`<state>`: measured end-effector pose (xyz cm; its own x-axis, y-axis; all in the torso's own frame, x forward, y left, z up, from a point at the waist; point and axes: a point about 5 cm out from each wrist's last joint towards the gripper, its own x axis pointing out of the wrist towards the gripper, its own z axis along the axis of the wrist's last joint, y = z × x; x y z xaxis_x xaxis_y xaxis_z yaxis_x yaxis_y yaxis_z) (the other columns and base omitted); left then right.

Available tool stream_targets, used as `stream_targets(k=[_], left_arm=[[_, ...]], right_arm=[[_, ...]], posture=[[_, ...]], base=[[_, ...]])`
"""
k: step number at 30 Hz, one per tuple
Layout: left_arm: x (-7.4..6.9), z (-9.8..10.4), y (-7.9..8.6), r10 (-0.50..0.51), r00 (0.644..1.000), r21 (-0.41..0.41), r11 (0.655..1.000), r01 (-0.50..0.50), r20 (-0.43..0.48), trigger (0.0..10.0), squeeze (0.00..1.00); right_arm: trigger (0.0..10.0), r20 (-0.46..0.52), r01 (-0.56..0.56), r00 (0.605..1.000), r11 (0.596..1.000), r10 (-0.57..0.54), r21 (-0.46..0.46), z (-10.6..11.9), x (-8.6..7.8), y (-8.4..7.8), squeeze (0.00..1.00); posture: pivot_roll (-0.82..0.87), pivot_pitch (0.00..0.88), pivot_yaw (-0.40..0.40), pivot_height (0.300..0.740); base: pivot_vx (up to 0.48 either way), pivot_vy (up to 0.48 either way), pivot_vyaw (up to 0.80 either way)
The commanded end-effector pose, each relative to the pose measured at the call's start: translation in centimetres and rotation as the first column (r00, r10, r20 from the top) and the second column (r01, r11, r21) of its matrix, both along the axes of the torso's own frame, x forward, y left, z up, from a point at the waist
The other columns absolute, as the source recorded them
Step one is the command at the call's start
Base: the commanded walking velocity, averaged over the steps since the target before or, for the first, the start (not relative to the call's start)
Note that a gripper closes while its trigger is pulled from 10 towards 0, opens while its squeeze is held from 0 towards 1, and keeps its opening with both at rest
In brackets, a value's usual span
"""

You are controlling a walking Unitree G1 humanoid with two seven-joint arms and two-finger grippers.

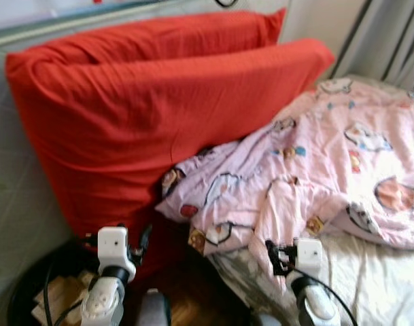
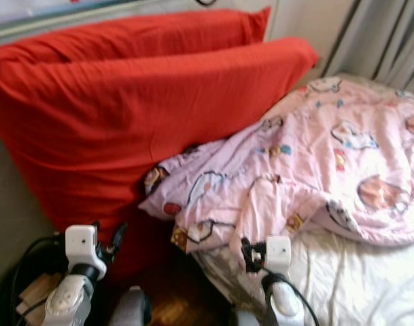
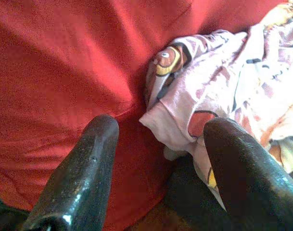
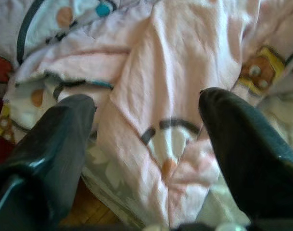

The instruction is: Clean up the room

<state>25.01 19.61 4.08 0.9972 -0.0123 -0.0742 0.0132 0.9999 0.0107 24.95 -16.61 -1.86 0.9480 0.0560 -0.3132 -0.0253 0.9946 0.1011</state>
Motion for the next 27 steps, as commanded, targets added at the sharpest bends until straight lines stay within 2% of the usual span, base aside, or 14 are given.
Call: stream_targets(k=[1, 6, 8, 11, 27], left_arm=[[-0.1, -0.4, -0.1, -0.005, 1.000, -0.003, 1.000, 0.005, -0.018, 10.0, 0.00], [-0.1, -0.5, -0.1, -0.009, 1.000, -0.004, 1.000, 0.008, -0.023, 10.0, 0.00], [-0.1, -0.5, 0.0, -0.010, 1.000, -0.004, 1.000, 0.010, -0.025, 10.0, 0.00], [-0.1, -0.5, 0.0, -0.009, 1.000, -0.004, 1.000, 0.008, -0.025, 10.0, 0.00], [0.1, -0.3, -0.1, -0.024, 0.999, 0.015, 1.000, 0.024, -0.022, 10.0, 0.00]], right_arm=[[10.0, -0.017, 0.007, 1.000, 1.000, -0.007, 0.001, -0.3, -0.3, -0.1, 0.00], [10.0, -0.063, -0.004, 0.998, 1.000, 0.004, -0.008, -0.8, -0.4, 0.2, 0.00], [10.0, -0.072, -0.015, 0.997, 1.000, 0.015, -0.006, -0.9, -0.5, 0.4, 0.00], [10.0, -0.042, -0.013, 0.999, 1.000, 0.013, 0.014, -0.7, -0.4, 0.4, 0.00], [10.0, -0.090, -0.086, 0.992, 0.996, 0.088, 0.032, -1.1, -0.5, 1.6, 0.00]], posture=[[0.14, 0.076, -0.047, 0.609], [0.14, 0.077, -0.044, 0.605], [0.14, 0.077, -0.043, 0.590], [0.14, 0.077, -0.041, 0.585], [0.14, 0.073, -0.035, 0.585]], base=[[0.000, 0.000, 0.00], [0.000, 0.000, 0.00], [0.000, 0.000, 0.00], [0.000, 0.000, 0.00], [0.036, 0.000, 0.00]])
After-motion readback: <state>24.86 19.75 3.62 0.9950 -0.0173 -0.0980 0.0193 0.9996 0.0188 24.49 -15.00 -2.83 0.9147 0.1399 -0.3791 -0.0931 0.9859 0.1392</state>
